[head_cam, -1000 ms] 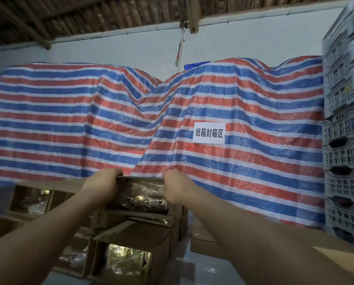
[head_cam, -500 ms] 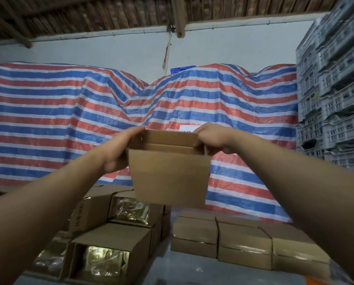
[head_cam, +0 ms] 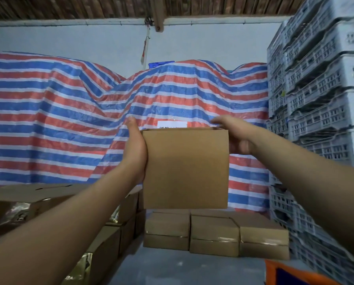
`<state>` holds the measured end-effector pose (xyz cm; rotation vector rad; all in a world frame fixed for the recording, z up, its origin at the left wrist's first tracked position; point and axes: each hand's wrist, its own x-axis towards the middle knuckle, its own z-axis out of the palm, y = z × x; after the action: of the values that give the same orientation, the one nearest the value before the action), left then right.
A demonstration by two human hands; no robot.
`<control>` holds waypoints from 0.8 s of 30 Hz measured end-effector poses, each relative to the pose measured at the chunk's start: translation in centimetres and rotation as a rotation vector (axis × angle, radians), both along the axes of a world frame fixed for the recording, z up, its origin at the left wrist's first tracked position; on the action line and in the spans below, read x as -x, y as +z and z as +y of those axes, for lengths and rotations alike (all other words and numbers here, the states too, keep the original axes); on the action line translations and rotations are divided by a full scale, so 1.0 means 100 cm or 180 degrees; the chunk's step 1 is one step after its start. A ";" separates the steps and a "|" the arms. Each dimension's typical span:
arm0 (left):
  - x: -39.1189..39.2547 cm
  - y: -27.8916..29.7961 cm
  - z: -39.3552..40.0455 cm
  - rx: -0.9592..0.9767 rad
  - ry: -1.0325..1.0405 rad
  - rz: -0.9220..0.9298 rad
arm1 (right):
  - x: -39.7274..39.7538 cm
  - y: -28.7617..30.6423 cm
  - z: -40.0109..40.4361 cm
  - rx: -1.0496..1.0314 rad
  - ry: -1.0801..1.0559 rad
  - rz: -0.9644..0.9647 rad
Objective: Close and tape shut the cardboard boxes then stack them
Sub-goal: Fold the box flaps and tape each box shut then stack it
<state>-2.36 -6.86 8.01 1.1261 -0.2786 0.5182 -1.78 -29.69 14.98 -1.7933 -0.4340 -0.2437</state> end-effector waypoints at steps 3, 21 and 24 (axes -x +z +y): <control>-0.003 -0.004 -0.005 0.0060 -0.0135 0.0079 | -0.007 -0.028 -0.012 -0.1094 0.0402 -0.0227; -0.073 -0.145 -0.072 0.0114 -0.0414 0.1277 | -0.071 -0.219 -0.051 -0.1876 -0.0048 0.0328; -0.084 -0.163 -0.078 0.0101 -0.0426 0.1272 | -0.083 -0.244 -0.056 -0.1910 -0.0223 0.0403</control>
<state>6.04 -14.65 -8.26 1.1446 0.0025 0.1713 6.51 -35.31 -9.46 -1.2263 -0.1783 -0.2734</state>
